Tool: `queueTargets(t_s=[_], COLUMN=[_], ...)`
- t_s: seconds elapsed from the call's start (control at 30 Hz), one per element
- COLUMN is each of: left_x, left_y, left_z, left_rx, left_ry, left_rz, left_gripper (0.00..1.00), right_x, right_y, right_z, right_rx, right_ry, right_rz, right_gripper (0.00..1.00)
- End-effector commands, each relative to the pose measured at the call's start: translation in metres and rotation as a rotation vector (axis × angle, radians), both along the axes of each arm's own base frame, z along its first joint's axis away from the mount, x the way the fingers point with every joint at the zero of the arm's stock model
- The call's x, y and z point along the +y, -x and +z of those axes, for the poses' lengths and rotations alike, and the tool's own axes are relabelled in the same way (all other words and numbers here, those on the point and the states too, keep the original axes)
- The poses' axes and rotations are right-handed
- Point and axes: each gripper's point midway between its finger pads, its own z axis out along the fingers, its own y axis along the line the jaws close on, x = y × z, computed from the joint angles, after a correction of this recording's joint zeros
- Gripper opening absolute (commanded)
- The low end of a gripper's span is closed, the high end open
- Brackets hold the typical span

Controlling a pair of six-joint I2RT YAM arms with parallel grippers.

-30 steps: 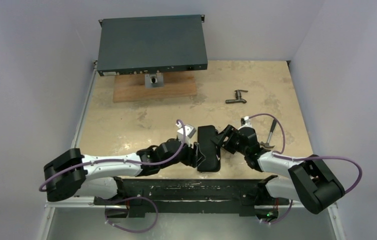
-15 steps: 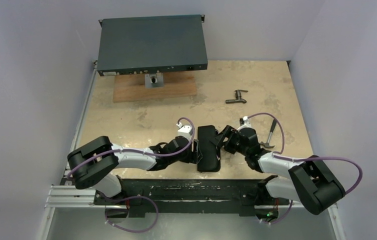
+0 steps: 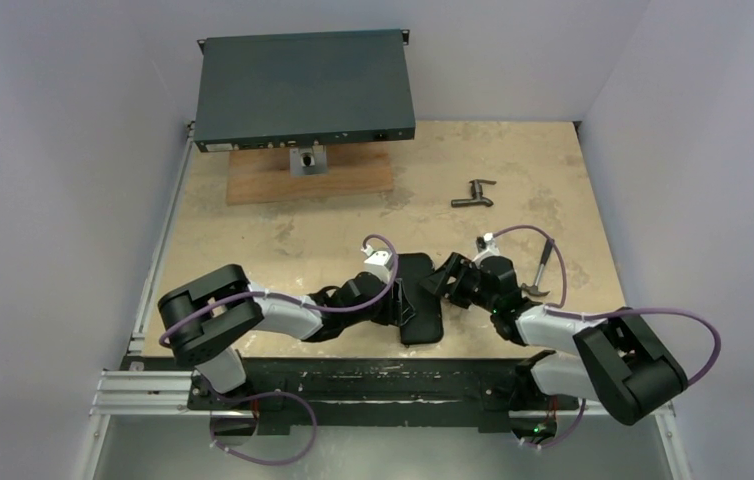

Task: Sort the hair-cutting tools
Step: Close the hairdressing tool bag at the center of the board, then pick up the hairdressing tool bag at the center of the board.

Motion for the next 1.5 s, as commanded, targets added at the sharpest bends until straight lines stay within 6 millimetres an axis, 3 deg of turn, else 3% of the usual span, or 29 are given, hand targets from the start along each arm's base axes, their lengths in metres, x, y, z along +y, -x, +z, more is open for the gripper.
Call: queueTargets(t_s=[0.0,0.37,0.47,0.67,0.9,1.0,1.2,1.37,1.47], left_x=[-0.016,-0.01,-0.007,0.009,0.031,0.034,0.031,0.054,0.067], left_y=[0.004,0.005,0.005,0.006,0.003,0.003,0.006,0.002,0.003], left_z=[0.004,0.0,0.001,0.005,0.011,0.008,-0.004,-0.008,-0.007], left_rx=[0.008,0.002,-0.003,-0.015,0.003,0.026,0.062,0.095,0.113], left_ry=[0.073,0.068,0.068,0.061,0.107,0.131,0.155,0.183,0.216], left_rz=[-0.04,-0.03,-0.023,0.005,0.068,0.068,0.064,0.152,0.176], left_gripper=[0.44,0.4,0.41,0.45,0.62,0.64,0.59,0.66,0.7], right_x=[0.003,0.006,0.008,0.011,0.01,0.007,-0.003,0.006,0.007], right_y=[0.043,0.044,0.046,0.046,0.042,0.044,0.046,0.051,0.052], right_z=[-0.034,-0.033,-0.031,-0.018,0.005,-0.002,-0.027,-0.013,-0.016], right_rx=[0.173,0.172,0.164,0.113,0.047,0.064,0.123,0.09,0.107], right_ry=[0.014,0.008,0.006,-0.012,-0.016,0.007,0.066,-0.055,-0.058], right_rz=[0.106,0.131,0.152,0.18,0.185,0.183,0.14,0.144,0.141], right_gripper=[0.65,0.19,0.0,0.0,0.0,0.0,0.0,0.0,0.0])
